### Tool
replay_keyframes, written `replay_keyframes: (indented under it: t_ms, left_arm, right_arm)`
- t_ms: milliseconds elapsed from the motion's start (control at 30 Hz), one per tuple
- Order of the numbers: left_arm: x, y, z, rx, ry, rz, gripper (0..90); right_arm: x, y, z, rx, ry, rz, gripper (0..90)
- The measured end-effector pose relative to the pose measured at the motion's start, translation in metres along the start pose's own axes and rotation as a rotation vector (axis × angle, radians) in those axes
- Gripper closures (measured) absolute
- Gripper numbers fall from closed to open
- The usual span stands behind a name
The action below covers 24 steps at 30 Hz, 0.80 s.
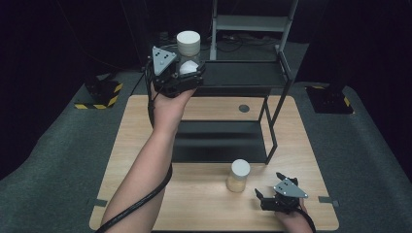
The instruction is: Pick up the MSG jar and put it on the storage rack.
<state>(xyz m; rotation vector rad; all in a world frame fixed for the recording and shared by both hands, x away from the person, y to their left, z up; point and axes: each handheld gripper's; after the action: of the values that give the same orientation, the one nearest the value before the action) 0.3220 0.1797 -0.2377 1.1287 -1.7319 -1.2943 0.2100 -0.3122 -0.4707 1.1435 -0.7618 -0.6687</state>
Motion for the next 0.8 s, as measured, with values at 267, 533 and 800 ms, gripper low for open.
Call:
replay_keyframes:
  t_ms: [267, 533, 800]
  left_arm:
    - [0.000, -0.003, 0.024, 0.011, 0.000, -0.023, 0.4]
    - [-0.001, -0.008, 0.047, -0.007, 0.002, -0.026, 0.4]
    - [-0.001, -0.017, 0.070, -0.030, 0.003, -0.036, 0.4]
  right_arm:
    - [-0.001, 0.000, 0.000, 0.000, 0.000, 0.007, 0.3]
    - [-0.002, 0.001, 0.000, -0.004, 0.000, 0.014, 0.3]
    - [-0.002, 0.001, -0.001, -0.005, 0.000, 0.020, 0.3]
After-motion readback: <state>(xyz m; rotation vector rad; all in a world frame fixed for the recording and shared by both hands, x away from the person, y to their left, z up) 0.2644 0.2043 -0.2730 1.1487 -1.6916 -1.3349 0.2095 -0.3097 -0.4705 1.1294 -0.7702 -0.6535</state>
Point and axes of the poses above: each handheld gripper's, and its own axes: z roughly backward along the jaws, y roughly out of its top, x roughly to its right, and after that the axes turned 15 degrees about x, right-handed
